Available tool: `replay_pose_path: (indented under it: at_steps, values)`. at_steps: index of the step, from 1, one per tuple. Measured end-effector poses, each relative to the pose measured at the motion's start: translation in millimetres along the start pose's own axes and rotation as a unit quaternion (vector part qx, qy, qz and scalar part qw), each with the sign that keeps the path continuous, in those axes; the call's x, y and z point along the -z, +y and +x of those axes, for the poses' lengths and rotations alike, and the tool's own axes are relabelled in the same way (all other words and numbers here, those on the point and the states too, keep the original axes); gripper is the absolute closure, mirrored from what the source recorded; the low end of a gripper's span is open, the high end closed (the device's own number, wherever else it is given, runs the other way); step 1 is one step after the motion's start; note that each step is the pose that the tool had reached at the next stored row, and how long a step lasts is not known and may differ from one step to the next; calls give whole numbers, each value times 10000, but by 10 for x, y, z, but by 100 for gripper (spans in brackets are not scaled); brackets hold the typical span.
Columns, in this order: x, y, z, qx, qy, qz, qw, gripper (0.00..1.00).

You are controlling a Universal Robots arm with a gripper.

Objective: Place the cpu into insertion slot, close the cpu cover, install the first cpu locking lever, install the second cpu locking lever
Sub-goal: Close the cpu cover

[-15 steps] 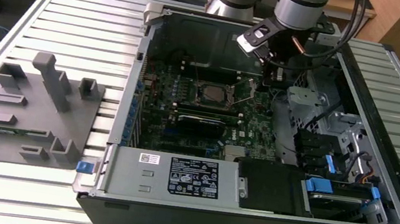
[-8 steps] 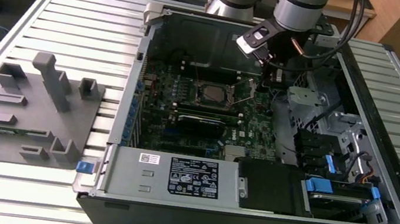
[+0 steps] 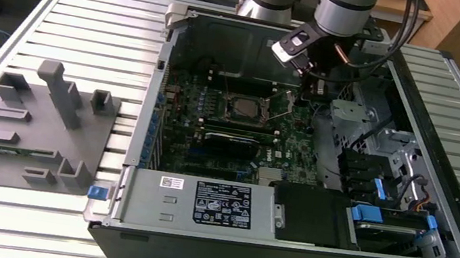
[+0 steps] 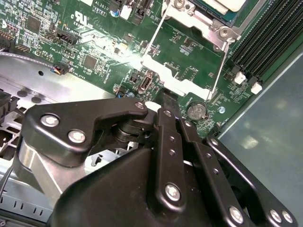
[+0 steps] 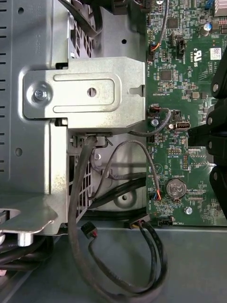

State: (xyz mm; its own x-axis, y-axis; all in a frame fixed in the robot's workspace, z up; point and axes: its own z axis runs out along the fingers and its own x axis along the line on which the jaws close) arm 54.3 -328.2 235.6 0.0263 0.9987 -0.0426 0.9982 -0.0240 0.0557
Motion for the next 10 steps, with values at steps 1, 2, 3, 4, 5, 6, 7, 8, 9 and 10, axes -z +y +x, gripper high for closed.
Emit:
replay_pose_path:
  at_steps: [1,2,3,4,5,6,7,8,9,10]
  values:
    - [-2,-5,1,1,0,0,10000,89]
    - [-2,-13,2,1,-2,0,10000,89]
    - [-3,-22,4,1,-2,0,10000,89]
    - [-3,-31,7,1,-4,0,10000,89]
    - [-4,-44,12,1,-6,0,10000,89]
    - [-4,-55,17,1,-8,0,10000,89]
    - [-3,-68,25,1,-11,0,10000,89]
    - [-3,-82,33,0,-15,0,10000,89]
    - [-2,-98,41,-2,-19,0,10000,89]
    - [-1,-114,50,-3,-23,0,10000,89]
